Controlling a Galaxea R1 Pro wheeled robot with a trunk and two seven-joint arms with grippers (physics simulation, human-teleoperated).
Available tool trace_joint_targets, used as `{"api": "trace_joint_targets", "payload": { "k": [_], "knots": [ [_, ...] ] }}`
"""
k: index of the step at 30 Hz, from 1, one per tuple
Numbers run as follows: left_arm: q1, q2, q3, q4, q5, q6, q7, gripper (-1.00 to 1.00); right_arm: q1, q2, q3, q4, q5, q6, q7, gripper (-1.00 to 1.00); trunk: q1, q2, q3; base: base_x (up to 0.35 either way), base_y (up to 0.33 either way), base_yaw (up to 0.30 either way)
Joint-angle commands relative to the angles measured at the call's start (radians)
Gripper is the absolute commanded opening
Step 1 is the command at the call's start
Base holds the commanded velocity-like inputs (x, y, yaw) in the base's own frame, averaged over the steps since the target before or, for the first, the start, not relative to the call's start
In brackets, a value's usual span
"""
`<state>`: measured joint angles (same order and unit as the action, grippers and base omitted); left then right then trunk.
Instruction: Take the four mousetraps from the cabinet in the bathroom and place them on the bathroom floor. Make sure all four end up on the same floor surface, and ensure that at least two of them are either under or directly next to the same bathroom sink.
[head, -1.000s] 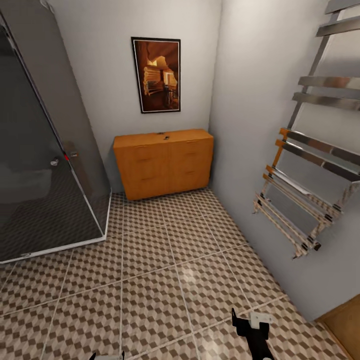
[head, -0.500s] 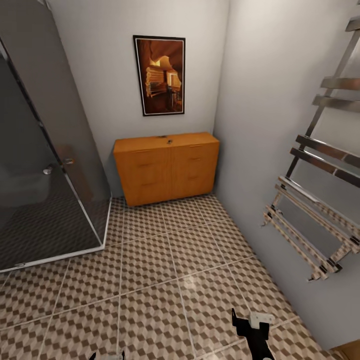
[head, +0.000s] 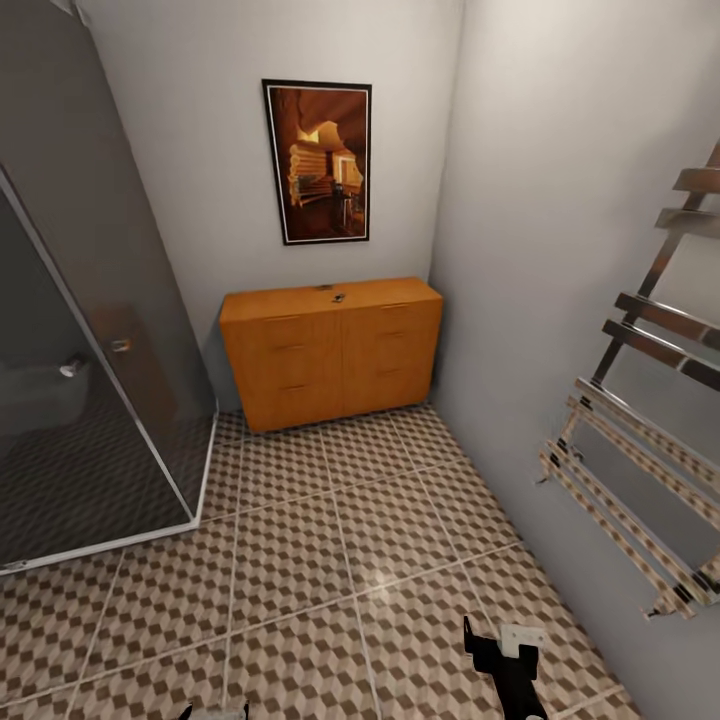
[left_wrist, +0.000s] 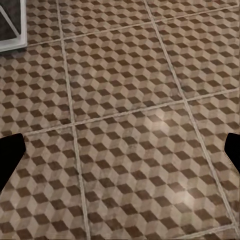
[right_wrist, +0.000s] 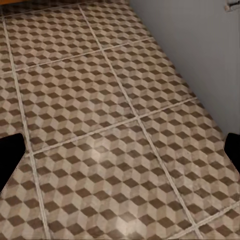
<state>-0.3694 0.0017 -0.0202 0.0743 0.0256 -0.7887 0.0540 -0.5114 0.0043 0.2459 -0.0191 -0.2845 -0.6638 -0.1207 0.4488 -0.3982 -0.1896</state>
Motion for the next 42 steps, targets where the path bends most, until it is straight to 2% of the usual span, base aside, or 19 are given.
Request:
{"api": "trace_joint_targets", "payload": {
  "k": [1,11,26,42],
  "knots": [
    [-0.002,0.0,-0.003,0.004,0.002,-0.006,0.002,1.0,-0.001,0.0,0.009,0.001,-0.005,-0.003,-0.005,1.0,0.001,-0.002,0.0,0.326,0.0,0.0],
    [-0.002,0.0,-0.003,0.004,0.002,-0.006,0.002,1.0,-0.001,0.0,0.009,0.001,-0.005,-0.003,-0.005,1.0,0.001,-0.002,0.013,0.326,0.0,0.0],
    [-0.002,0.0,-0.003,0.004,0.002,-0.006,0.002,1.0,-0.001,0.0,0.009,0.001,-0.005,-0.002,-0.005,1.0,0.001,-0.002,0.015,0.317,-0.042,0.043],
    [-0.002,0.0,-0.003,0.004,0.002,-0.006,0.002,1.0,-0.001,0.0,0.009,0.001,-0.005,-0.002,-0.005,1.0,0.001,-0.002,0.015,0.052,-0.011,0.183]
  ]
}}
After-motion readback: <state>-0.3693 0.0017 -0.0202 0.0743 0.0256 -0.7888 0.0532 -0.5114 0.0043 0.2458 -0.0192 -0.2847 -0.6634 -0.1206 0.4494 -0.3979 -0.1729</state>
